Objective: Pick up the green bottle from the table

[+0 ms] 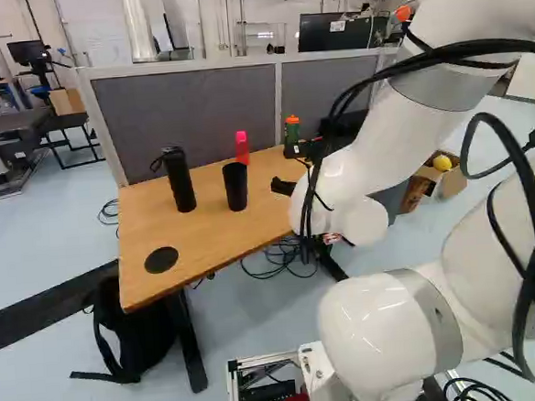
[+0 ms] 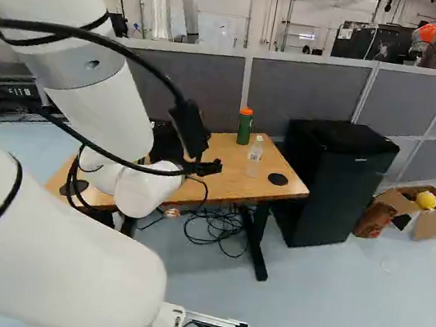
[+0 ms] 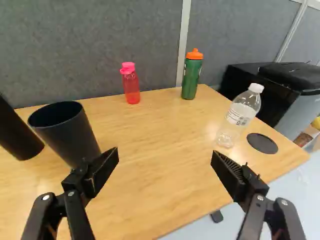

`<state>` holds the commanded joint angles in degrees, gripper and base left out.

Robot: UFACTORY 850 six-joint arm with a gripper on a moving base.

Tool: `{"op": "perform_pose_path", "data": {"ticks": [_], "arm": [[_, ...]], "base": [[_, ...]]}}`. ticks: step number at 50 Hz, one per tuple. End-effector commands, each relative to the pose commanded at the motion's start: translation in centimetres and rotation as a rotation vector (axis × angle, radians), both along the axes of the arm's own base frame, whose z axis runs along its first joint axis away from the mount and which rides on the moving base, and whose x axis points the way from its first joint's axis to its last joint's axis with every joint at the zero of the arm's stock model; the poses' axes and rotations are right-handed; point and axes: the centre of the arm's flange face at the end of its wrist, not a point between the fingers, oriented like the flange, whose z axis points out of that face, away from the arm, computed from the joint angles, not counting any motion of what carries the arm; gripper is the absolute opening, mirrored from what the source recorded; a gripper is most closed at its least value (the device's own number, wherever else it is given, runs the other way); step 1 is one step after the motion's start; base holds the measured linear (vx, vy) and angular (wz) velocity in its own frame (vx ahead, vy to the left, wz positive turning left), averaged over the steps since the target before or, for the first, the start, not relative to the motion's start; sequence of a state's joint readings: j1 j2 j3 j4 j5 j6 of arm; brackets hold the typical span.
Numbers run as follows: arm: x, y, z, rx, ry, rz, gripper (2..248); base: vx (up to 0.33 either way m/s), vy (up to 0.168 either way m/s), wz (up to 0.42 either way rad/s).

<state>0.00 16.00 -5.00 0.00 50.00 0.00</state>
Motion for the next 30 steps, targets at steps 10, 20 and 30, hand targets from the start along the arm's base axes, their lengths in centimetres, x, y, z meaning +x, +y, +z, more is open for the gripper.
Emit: {"op": "perform_pose_path", "data": {"ticks": [10,20,30], "arm": [[0.0,0.0,0.0,0.000,0.000,0.000,247],[2.6,0.2,0.3,0.000,0.011,0.007,247],[4.7,0.3,0.5,0.000,0.017,0.008,247]], "base": [[0.283,0.042,-0.021],[0.176,0.025,0.020],[0.006,0.001,-0.007]]}}
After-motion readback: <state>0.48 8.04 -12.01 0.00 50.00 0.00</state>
